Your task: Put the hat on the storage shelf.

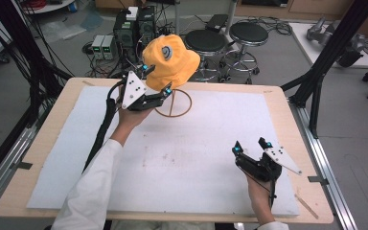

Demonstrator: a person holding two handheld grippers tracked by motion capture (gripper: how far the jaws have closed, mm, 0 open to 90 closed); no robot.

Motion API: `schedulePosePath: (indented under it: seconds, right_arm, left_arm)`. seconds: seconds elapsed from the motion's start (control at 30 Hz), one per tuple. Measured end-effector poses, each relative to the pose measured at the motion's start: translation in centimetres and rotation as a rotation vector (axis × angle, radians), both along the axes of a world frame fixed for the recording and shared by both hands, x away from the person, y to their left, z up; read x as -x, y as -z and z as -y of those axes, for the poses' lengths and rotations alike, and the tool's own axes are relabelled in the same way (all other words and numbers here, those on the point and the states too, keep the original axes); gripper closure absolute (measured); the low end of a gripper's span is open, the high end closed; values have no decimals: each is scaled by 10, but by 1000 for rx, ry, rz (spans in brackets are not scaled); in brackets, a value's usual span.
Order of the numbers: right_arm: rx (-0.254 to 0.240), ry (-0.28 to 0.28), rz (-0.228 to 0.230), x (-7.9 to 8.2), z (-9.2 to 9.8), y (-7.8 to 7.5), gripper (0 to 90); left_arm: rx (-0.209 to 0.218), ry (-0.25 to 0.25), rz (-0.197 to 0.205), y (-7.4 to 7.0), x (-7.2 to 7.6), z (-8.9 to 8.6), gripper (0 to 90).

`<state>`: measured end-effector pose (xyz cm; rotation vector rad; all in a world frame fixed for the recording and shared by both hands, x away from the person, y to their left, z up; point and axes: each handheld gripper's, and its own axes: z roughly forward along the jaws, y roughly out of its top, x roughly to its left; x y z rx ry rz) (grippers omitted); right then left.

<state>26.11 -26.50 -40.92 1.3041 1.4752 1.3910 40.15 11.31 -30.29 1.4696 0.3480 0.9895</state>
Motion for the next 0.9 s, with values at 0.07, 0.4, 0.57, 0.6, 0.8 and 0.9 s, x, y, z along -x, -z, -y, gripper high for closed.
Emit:
schedulePosePath:
  seconds: [0.07, 0.4, 0.57, 0.6, 0.8, 0.9]
  right_arm:
    - [2, 8, 4, 0, 1, 0, 111]
    - [21, 47, 24, 2, 3, 0, 111]
    - [12, 59, 21, 2, 4, 0, 111]
    - [9, 62, 21, 2, 4, 0, 111]
    - [8, 77, 29, 3, 6, 1, 111]
    - [13, 89, 27, 3, 6, 2, 111]
  left_arm:
    - [31, -16, -12, -2, 2, -5, 275]
    - [140, -120, -79, -3, 15, -28, 237]
    - [166, -170, -68, -2, 27, -33, 235]
    - [179, -183, -71, -1, 29, -35, 235]
    - [230, -253, -97, 7, 41, -52, 238]
    - [277, -283, -116, 13, 47, -61, 244]
